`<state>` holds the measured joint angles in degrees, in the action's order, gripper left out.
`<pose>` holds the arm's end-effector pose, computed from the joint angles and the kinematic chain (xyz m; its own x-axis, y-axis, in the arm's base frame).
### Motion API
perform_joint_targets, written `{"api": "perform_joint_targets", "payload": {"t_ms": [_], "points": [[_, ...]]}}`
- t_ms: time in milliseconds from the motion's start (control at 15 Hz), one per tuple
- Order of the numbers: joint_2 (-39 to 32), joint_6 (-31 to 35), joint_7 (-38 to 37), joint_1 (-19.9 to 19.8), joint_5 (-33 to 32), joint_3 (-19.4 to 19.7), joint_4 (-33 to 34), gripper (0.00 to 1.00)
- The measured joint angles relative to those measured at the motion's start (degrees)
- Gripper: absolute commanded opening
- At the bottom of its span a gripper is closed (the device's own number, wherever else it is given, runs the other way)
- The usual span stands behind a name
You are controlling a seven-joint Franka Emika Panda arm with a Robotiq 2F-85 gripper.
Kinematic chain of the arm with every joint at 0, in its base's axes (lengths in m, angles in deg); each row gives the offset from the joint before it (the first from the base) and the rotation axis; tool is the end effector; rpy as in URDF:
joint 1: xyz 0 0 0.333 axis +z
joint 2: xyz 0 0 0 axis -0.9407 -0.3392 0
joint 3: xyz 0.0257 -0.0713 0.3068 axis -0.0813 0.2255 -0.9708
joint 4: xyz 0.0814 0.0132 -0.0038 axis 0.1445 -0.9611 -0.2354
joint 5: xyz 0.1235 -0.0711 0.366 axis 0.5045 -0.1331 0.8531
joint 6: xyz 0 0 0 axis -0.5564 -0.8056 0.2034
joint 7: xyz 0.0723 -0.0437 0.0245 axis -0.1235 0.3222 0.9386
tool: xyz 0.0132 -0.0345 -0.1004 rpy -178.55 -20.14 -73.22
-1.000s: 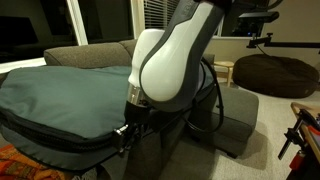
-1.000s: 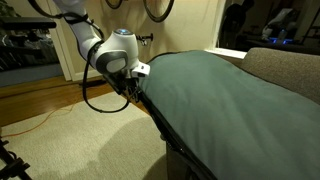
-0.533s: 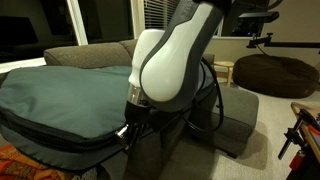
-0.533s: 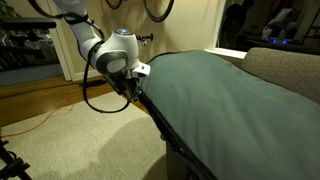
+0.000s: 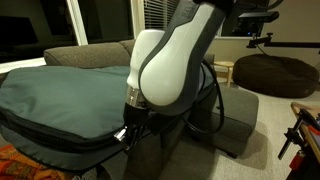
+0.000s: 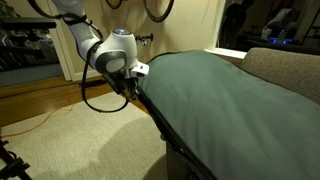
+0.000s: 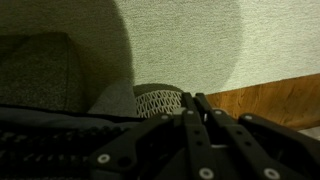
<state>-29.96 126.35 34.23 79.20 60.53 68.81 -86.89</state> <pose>0.5911 0.1892 0.1090 0.9738 -0.0397 0.2241 0.0108 -0.9755 -0.2197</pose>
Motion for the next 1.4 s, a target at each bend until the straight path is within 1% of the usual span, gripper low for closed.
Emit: {"api": "perform_joint_targets", "payload": {"t_ms": [1400], "points": [[1.92,-0.02,-7.23,13.61,-0.9,10.44,0.02,0.07]]}}
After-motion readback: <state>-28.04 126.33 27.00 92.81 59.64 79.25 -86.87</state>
